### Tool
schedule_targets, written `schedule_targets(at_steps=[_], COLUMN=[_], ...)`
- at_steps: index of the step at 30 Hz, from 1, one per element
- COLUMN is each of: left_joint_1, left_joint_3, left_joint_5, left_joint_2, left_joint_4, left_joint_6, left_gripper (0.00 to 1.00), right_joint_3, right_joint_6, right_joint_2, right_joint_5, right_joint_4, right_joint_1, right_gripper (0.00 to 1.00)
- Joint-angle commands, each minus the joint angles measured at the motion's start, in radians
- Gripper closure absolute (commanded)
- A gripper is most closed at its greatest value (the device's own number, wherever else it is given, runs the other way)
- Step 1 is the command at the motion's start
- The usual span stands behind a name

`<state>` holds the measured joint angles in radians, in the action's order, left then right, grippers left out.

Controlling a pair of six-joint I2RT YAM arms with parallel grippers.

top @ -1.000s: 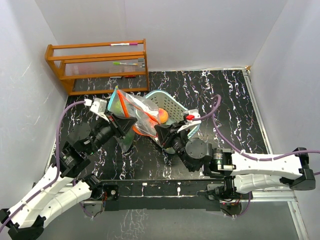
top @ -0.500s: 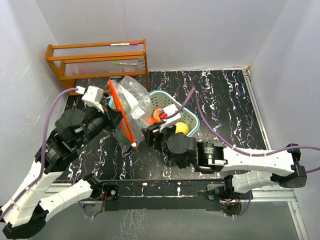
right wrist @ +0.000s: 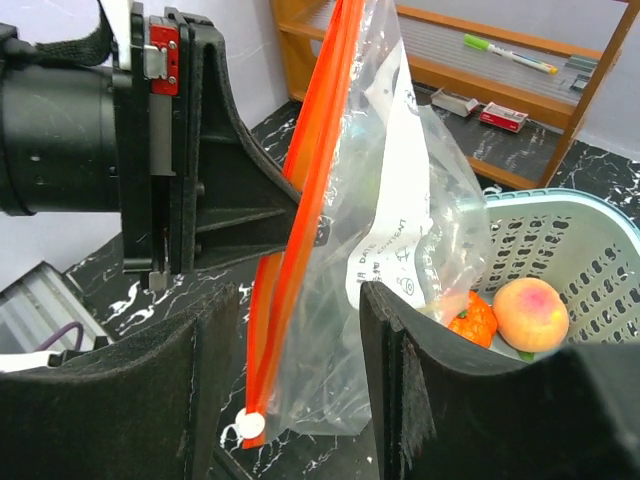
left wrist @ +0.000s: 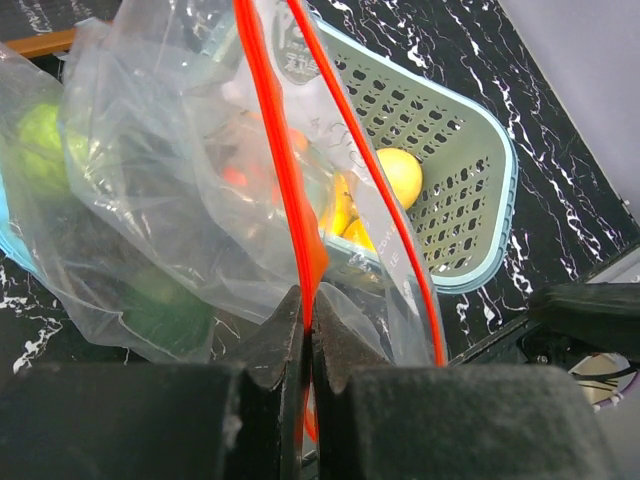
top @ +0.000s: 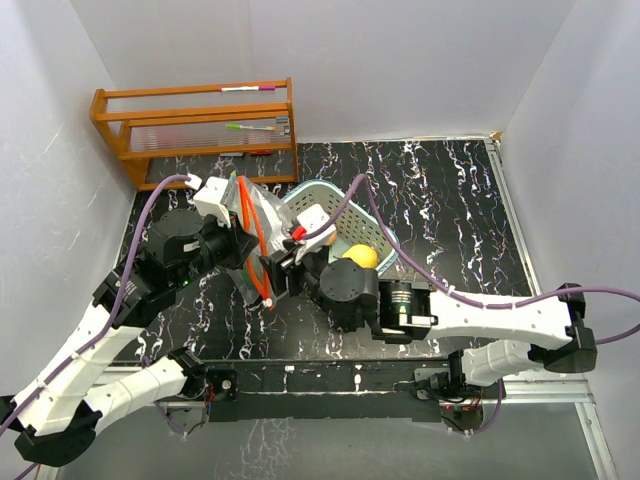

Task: Place the food in the zip-top bag and seal the zipper
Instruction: Open the zipper of the food storage bag.

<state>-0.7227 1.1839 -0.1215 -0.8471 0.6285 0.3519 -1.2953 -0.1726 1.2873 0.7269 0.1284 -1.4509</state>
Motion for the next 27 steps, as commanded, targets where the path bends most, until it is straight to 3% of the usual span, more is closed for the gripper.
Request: schedule_targets(at_steps=[1,10,23,27], left_joint_1=[0.002,0.002,0.003,0.003], left_joint_3=[0.015,-0.004,0.002,0.003], left_joint_5=[0.023,0.047,0.077,0.092], left_joint_2=[0.011,0.02,0.04,0.049], left_joint_4=[-0.025,-0.032,-0.033,-0.03], left_joint_6=[0.004,0.014,0.012,0.012], left_gripper=[1.0,1.0,1.0,1.0], right_joint_3=[-0.064,-0.034,-0.038,-0.029], right_joint_6=[0.016,-0.029,-0.085,-0.121], right_joint_2=[0.048,0.069,0.137,0.136], right_joint_5=[0.073,0.171,0.232,0.286], right_joint_4=[-0.055,-0.16,-0.156,-0.127], right_joint_1=[0.0,0.0,0.034,0.047], right_gripper=[0.46,0.47,0.48,0.58])
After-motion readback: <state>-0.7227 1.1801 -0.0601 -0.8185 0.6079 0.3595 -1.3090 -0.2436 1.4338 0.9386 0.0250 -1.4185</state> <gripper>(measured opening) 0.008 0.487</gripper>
